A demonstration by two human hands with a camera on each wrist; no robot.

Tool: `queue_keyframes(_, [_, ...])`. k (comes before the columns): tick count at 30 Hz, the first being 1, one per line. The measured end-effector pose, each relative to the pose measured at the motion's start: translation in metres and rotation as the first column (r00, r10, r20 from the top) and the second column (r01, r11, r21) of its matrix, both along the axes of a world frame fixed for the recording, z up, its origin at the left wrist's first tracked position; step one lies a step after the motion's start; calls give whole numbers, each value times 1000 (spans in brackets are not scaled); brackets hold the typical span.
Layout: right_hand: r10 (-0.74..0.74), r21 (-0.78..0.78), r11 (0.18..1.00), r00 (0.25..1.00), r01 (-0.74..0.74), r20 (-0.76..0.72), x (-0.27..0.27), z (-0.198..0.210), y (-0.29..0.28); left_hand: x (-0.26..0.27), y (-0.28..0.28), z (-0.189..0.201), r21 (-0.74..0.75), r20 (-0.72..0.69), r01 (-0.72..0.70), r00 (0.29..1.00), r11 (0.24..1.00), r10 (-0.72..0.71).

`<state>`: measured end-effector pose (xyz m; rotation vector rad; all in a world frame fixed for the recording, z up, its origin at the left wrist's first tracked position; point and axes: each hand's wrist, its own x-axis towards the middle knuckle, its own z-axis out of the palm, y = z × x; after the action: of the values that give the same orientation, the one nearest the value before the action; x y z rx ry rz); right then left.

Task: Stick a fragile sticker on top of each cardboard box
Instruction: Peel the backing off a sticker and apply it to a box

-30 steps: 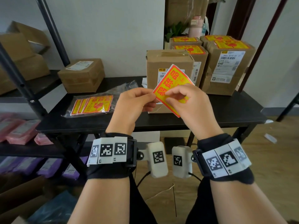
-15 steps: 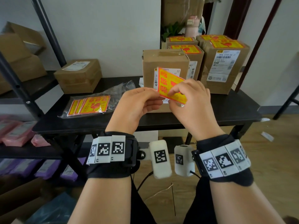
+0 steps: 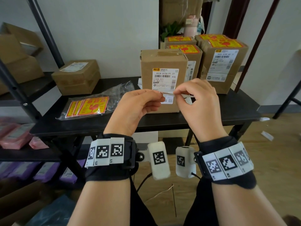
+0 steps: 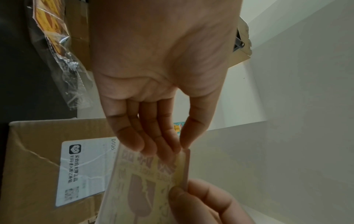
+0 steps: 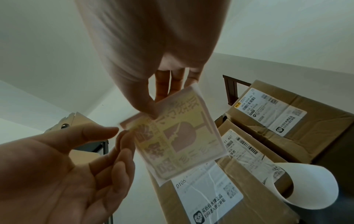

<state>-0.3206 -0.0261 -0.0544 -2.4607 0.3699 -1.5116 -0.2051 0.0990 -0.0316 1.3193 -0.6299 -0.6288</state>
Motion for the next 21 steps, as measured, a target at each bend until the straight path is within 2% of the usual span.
queue_keyframes(21, [-58,-45,997,998,58,3,8,-3,2,3,0,-3,19,16,-29,999,999,28])
